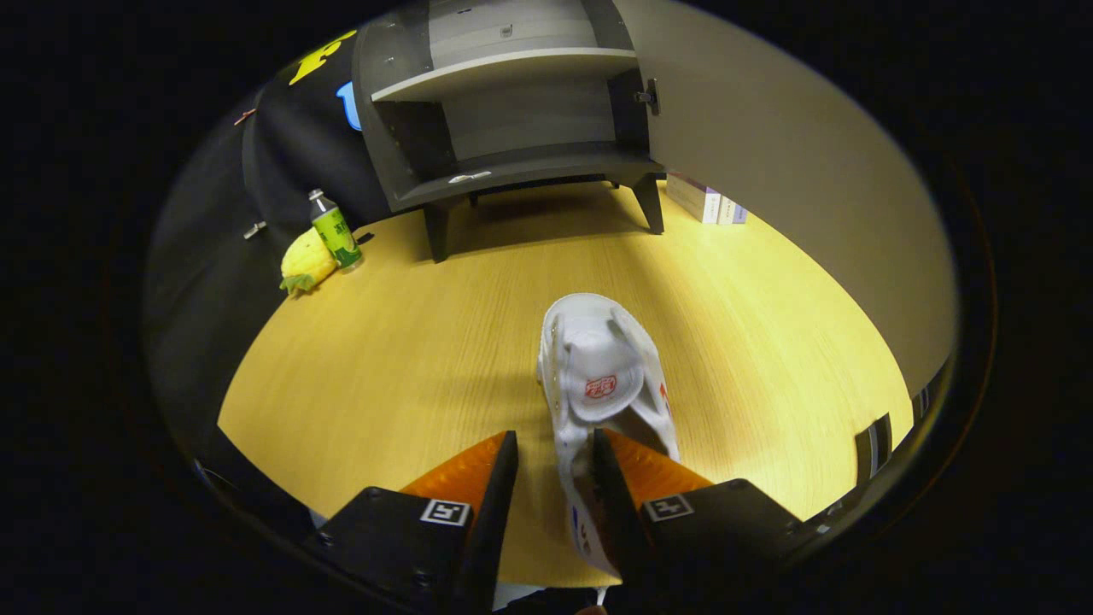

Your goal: Open the shoe cabinet door, grab the shoes and put them into the shoe cabinet, then close the shoe cabinet door.

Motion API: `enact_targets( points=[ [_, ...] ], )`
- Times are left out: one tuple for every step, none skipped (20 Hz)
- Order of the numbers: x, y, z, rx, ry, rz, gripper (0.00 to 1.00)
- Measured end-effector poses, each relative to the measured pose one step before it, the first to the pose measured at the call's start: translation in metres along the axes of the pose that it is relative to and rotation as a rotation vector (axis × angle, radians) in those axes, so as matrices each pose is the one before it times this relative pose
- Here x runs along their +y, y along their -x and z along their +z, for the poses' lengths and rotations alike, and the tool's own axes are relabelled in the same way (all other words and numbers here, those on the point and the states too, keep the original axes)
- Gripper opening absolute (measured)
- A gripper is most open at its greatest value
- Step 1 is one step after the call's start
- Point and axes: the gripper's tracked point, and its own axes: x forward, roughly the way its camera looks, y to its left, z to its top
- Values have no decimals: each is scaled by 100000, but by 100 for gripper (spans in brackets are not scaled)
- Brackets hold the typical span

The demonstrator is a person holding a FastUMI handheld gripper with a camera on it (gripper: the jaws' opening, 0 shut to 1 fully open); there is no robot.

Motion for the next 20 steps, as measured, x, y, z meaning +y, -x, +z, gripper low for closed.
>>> enact_targets(
  points=[
    [195,-538,176,-1108,97,339,56],
    [291,-498,738,-3271,1080,409,56],
    [-947,-254,466,-2640,2647,-3999,46],
    [-60,-416,-21,-682,1513,-78,36],
    [319,-847,25,-1854,1383,218,26],
    [113,364,-38,-1292,1869,262,26],
    [-31,-172,-156,-150,1205,180,18],
    [70,-364,129,-553,20,750,10],
    [305,-301,170,978,-1470,658,6],
    [-88,218,133,1619,-1531,637,6],
    [-156,255,607,490,-743,461,5],
    [-196,208,851,-603,-463,527,5],
    [51,459,920,-512,-1278,1379,5],
    [128,539,965,-1010,-697,830,5],
    [165,666,927,-1227,222,821,5],
    [232,791,1125,-1459,417,1225,5],
    [448,831,1323,-1495,389,1564,5],
    [407,798,1215,-865,865,1514,5],
    [435,784,1381,-693,1078,1314,5],
    [344,727,1424,-531,827,1082,5]
  ],
)
